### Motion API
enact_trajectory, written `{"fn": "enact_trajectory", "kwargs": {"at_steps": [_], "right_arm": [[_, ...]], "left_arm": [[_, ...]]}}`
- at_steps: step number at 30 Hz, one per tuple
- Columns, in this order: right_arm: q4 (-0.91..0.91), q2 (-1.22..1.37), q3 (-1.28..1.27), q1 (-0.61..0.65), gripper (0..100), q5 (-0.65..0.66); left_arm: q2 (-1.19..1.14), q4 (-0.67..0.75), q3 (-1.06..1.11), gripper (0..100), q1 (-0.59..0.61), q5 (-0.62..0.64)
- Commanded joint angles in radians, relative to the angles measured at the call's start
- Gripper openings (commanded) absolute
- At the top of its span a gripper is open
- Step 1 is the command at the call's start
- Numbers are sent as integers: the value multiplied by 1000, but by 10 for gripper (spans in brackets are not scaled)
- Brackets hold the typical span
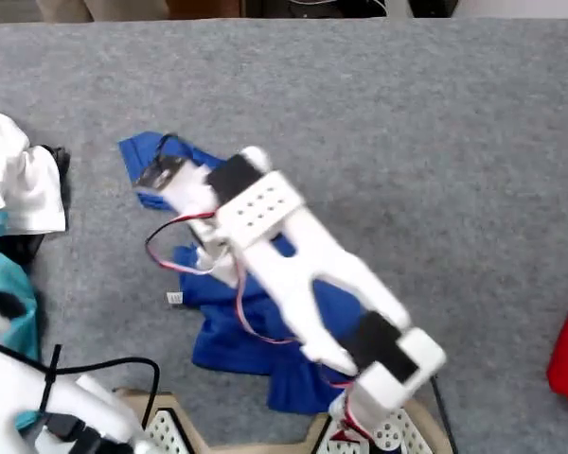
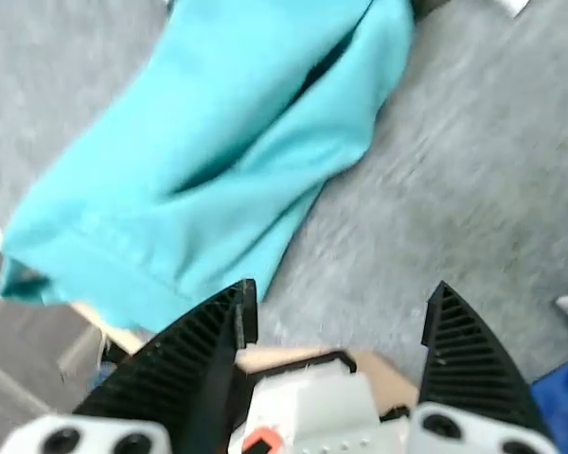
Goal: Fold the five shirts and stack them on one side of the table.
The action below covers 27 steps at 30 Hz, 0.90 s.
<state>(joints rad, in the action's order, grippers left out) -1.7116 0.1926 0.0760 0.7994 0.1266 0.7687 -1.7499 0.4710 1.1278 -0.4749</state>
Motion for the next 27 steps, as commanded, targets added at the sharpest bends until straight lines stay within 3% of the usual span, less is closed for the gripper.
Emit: {"fn": "enact_trajectory", "kwargs": {"at_steps": [1,8,13,15,27], "right_arm": [[23,151,81,31,290,3],[-20,530,401,28,241,3],[-74,702,615,-2,67,-20],[-74,714,656,-24,0,-77],[-75,486,707,-249,5,-126]], "left_arm": [[38,28,80,288,44,-31],[76,184,141,288,118,-32],[97,213,135,288,141,-32],[105,212,135,288,140,-32],[162,207,143,288,135,-32]]}}
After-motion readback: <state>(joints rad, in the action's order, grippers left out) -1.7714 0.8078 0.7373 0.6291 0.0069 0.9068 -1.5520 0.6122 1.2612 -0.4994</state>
